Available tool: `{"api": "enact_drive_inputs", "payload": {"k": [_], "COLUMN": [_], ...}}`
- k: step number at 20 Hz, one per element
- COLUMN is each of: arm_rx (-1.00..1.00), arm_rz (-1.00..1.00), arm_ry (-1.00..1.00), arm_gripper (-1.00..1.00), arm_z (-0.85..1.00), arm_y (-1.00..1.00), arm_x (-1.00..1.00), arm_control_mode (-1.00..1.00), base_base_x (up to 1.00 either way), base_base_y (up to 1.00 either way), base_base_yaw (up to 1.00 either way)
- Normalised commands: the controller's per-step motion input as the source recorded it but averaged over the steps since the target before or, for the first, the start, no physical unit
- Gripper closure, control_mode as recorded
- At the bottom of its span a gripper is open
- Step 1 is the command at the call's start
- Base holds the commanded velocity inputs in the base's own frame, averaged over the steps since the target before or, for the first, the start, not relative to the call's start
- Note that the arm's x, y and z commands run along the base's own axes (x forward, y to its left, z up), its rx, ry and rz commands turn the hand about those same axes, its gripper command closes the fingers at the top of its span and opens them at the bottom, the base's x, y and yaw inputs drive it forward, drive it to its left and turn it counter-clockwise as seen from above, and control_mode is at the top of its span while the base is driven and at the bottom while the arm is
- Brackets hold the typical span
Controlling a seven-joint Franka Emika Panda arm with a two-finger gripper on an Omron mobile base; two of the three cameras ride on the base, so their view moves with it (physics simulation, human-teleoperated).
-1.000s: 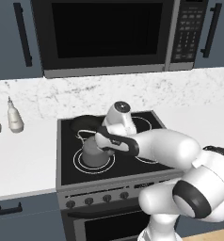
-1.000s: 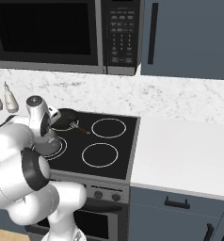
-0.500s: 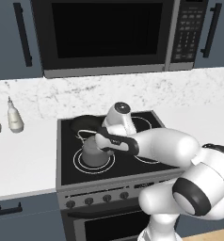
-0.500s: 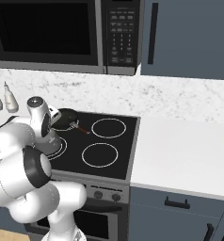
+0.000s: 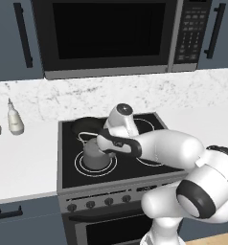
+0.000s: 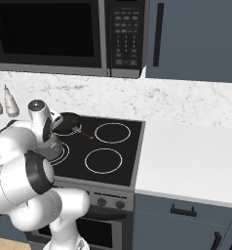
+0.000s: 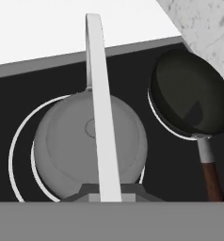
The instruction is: Pick the kettle from the counter and place it on a stove burner. Then turn the burner on.
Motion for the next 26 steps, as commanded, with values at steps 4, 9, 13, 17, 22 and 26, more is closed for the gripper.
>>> {"api": "enact_drive_inputs", "payload": {"k": [4,9,13,17,22,26], "arm_rx": [0.00,0.00,0.00,0.00,0.00,0.00], "arm_rz": [0.03,0.02,0.00,0.00,0.00,0.00], "arm_ry": [0.00,0.00,0.00,0.00,0.00,0.00], "arm_gripper": [1.00,1.00,-1.00,-1.00,-1.00,-1.00], "arm_z": [0.00,0.00,0.00,0.00,0.00,0.01], "arm_y": [0.01,0.01,0.00,0.00,0.00,0.00], "arm_x": [0.00,0.00,0.00,0.00,0.00,0.00], "arm_control_mode": [-1.00,-1.00,-1.00,-1.00,-1.00,-1.00], "base_base_x": [0.00,0.00,0.00,0.00,0.00,0.00], "base_base_y": [0.00,0.00,0.00,0.00,0.00,0.00], "base_base_yaw": [0.00,0.00,0.00,0.00,0.00,0.00]}}
